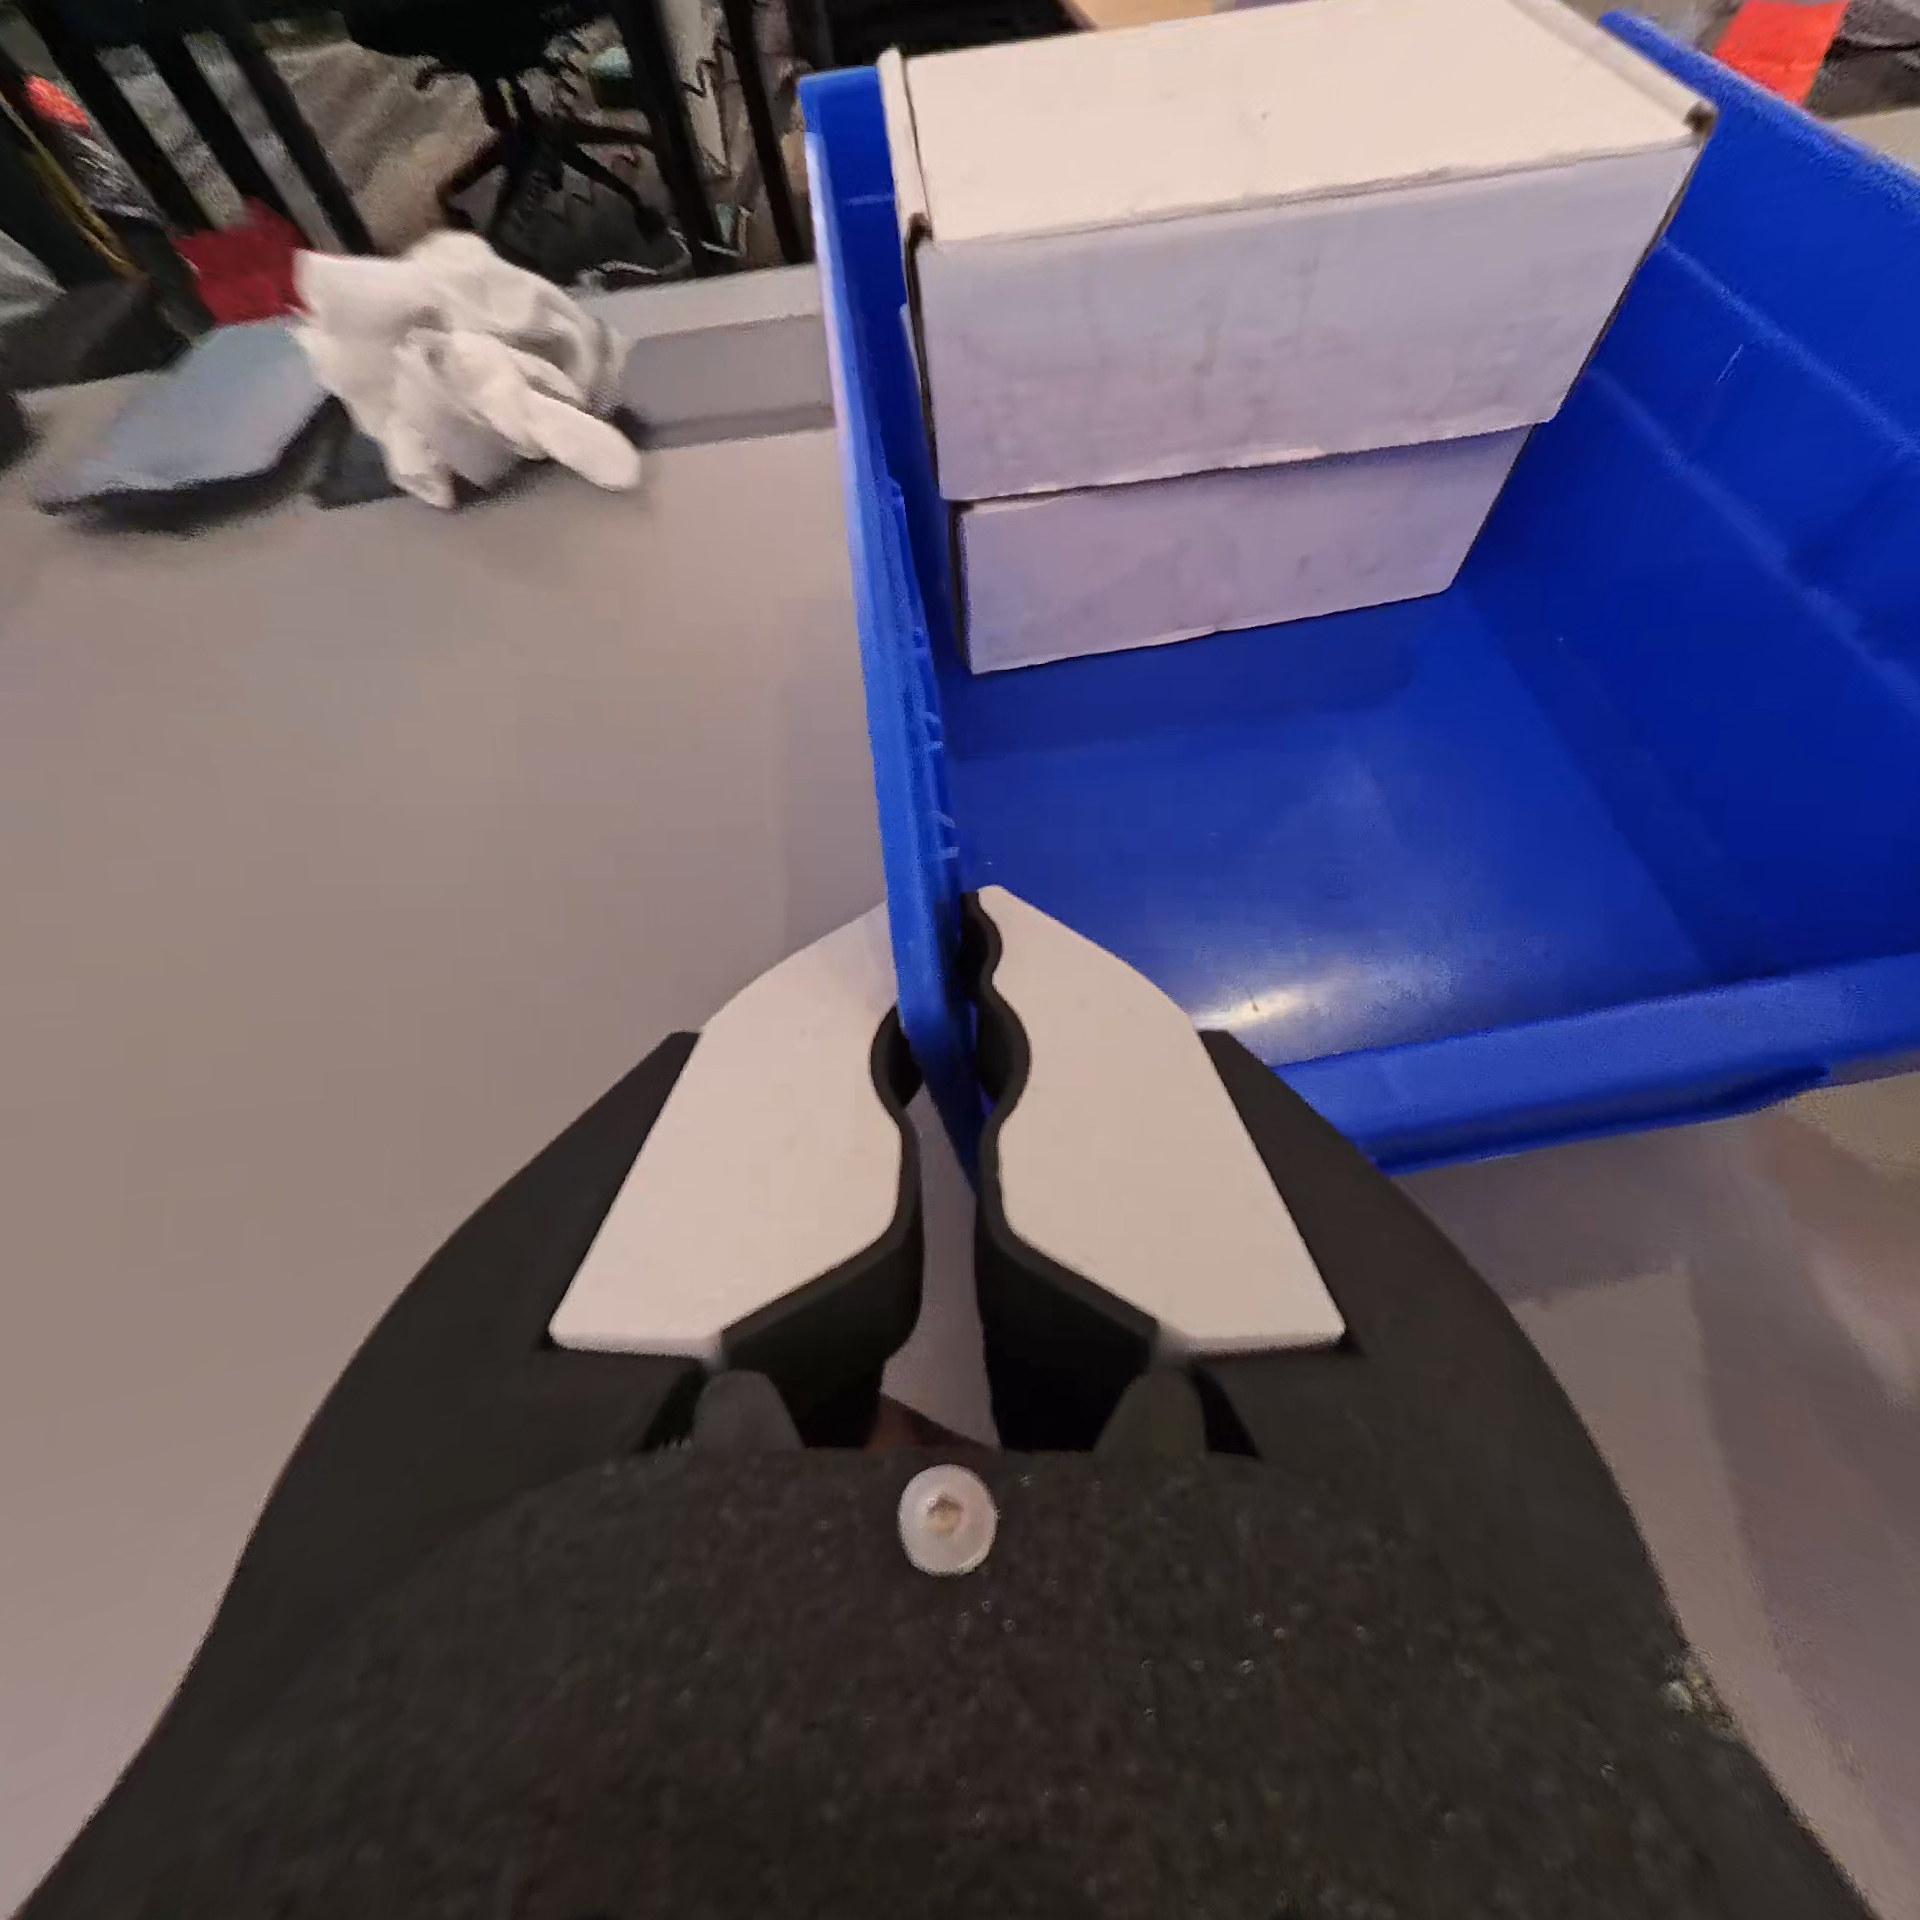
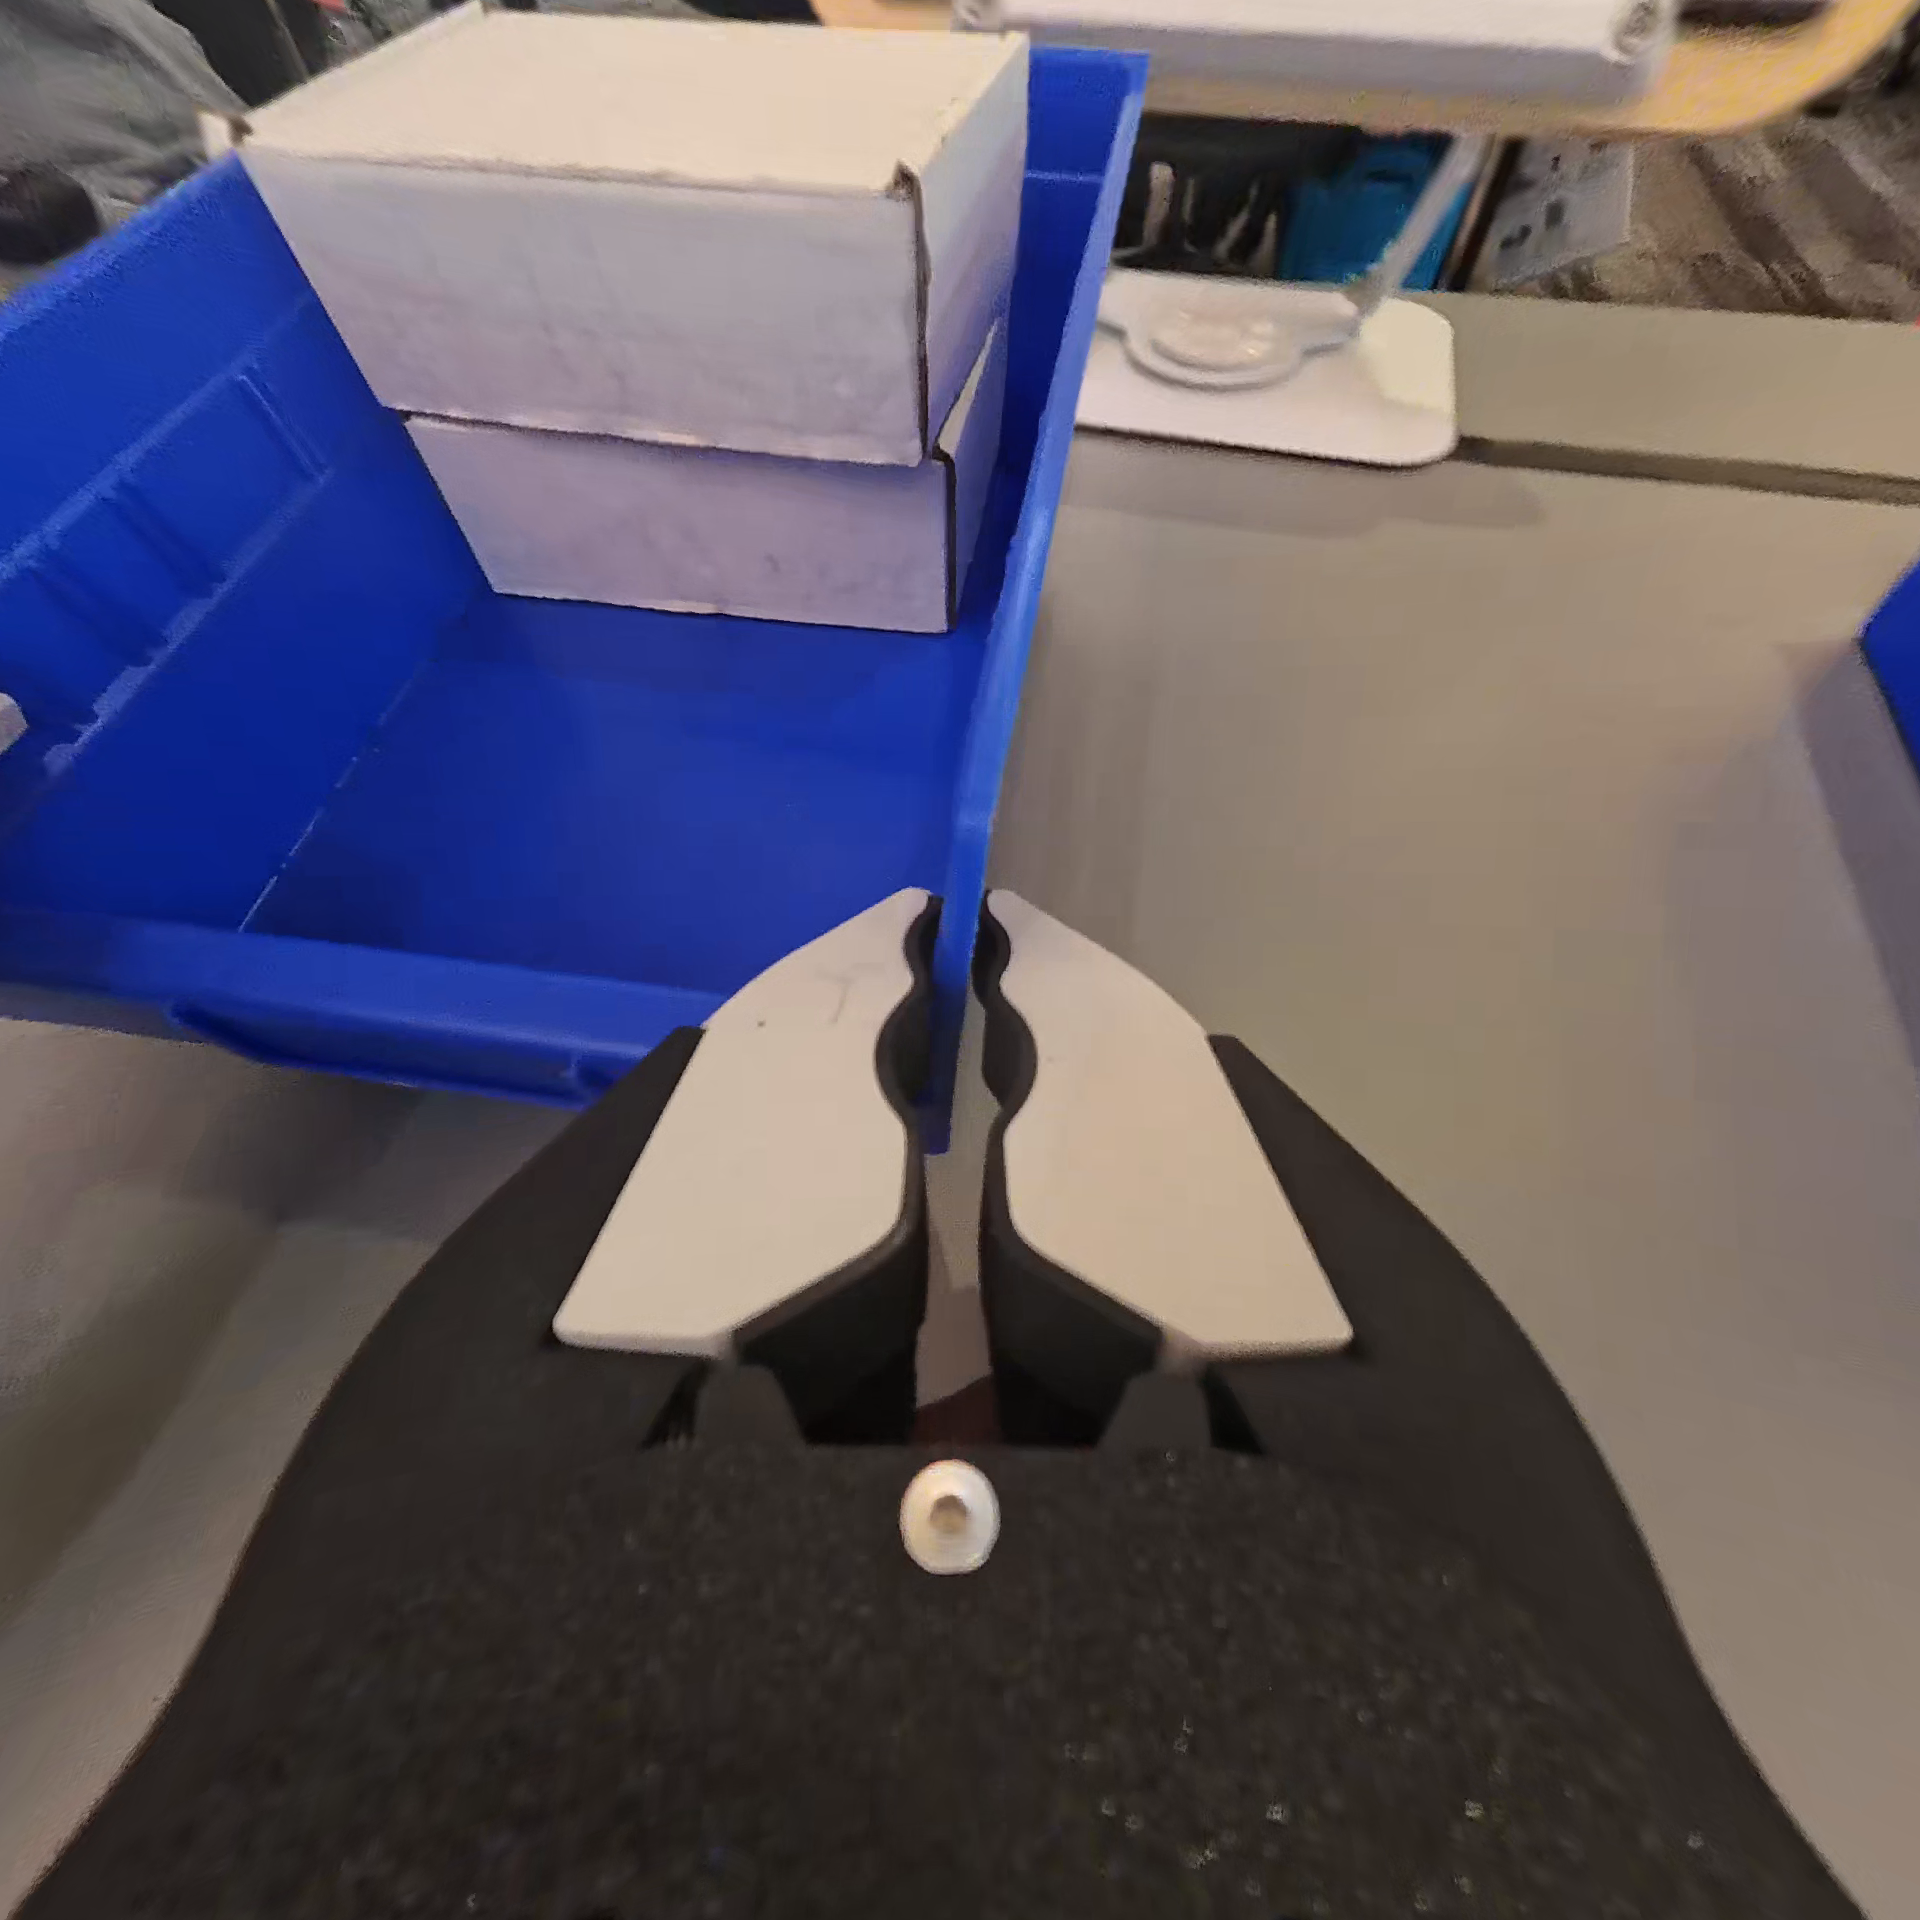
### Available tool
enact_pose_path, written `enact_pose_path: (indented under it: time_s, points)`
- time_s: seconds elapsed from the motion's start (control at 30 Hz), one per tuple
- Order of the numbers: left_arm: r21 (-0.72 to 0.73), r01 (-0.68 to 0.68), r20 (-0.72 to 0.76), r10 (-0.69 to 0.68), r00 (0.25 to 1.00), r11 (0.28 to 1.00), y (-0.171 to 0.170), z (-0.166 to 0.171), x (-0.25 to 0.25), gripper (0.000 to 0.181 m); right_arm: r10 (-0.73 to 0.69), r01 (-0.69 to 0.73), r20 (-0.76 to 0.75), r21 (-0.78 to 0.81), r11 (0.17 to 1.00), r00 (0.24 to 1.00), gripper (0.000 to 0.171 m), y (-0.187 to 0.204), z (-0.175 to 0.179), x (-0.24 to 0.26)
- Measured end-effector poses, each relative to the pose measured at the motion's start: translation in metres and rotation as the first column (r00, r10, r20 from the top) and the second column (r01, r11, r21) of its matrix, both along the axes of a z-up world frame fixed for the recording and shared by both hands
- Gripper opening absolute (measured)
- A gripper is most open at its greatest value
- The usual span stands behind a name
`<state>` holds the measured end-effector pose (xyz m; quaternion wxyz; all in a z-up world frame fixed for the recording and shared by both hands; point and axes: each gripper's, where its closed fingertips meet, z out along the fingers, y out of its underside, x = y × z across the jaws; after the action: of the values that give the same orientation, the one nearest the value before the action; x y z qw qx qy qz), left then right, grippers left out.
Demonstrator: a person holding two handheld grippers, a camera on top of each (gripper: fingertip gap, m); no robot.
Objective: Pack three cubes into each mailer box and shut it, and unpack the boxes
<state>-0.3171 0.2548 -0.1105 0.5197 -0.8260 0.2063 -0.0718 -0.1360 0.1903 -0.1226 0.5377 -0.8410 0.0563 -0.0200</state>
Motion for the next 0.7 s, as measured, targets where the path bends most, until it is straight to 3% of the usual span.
enact_pose_path:
  time_s: [0.17, 0.3, 0.53, 0.7]
  points:
    - [-0.004, -0.041, 0.038, 0.041, 0.998, 0.999, 0.019, 0.011, -0.086, 0.003, 0.065, -0.064, -0.052, 0.022, 0.998, 0.997, 0.004, 0.033, 0.01, -0.083]
    - [-0.063, -0.059, 0.073, 0.063, 0.995, 0.996, 0.029, -0.009, -0.148, 0.003, 0.116, -0.118, -0.059, -0.035, 0.992, 0.992, 0.004, 0.052, -0.005, -0.144]
    - [-0.047, -0.079, 0.095, 0.084, 0.992, 0.996, 0.045, -0.02, -0.183, 0.006, 0.176, -0.183, -0.137, -0.039, 0.982, 0.975, 0.009, 0.059, -0.025, -0.184]
    - [-0.043, -0.168, 0.087, 0.171, 0.981, 0.985, 0.053, -0.008, -0.196, 0.041, 0.481, -0.495, -0.18, -0.04, 0.868, 0.858, 0.023, 0.028, -0.013, -0.192]
